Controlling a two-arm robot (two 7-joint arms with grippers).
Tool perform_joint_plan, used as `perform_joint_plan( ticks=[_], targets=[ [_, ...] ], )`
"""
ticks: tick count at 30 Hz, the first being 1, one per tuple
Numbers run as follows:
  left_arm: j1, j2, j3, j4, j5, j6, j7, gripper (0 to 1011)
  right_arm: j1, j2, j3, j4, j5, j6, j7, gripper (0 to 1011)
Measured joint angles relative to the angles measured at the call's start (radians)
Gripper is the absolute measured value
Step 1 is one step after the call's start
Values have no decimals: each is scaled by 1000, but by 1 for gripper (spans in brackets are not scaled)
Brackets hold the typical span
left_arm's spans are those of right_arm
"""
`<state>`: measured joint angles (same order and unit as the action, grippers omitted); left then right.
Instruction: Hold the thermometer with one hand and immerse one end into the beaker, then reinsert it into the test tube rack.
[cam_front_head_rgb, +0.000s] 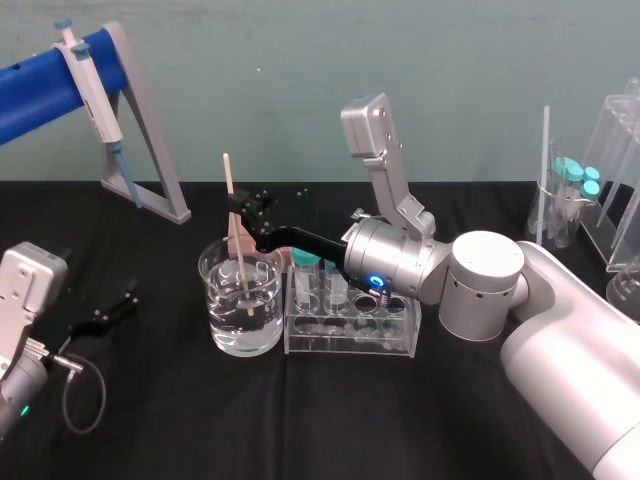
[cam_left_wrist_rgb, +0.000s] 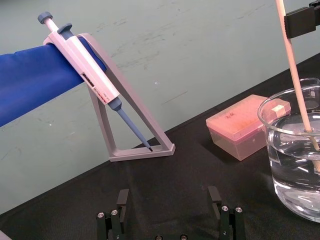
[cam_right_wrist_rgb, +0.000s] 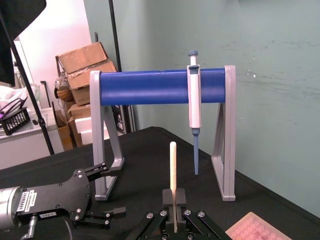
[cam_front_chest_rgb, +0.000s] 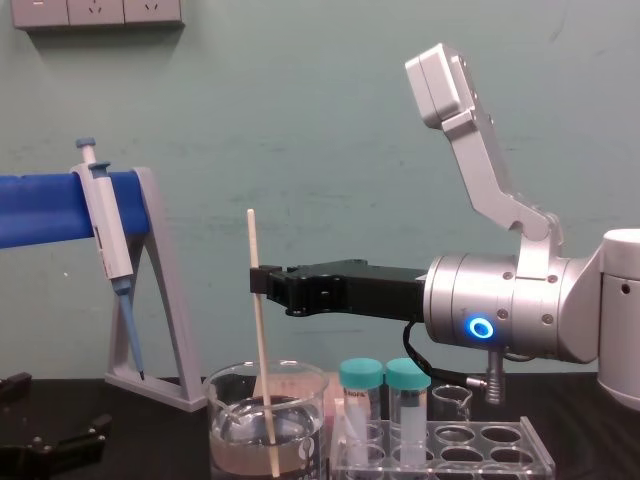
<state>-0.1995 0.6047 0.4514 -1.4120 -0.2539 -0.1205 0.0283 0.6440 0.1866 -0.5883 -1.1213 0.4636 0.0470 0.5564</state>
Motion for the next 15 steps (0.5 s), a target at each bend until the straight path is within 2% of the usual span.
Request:
perform_joint_plan(
  ticks=[15],
  targets=[
    [0,0,0,0,0,0,0,1004,0,0,0,0,0,0,0,30]
  ],
)
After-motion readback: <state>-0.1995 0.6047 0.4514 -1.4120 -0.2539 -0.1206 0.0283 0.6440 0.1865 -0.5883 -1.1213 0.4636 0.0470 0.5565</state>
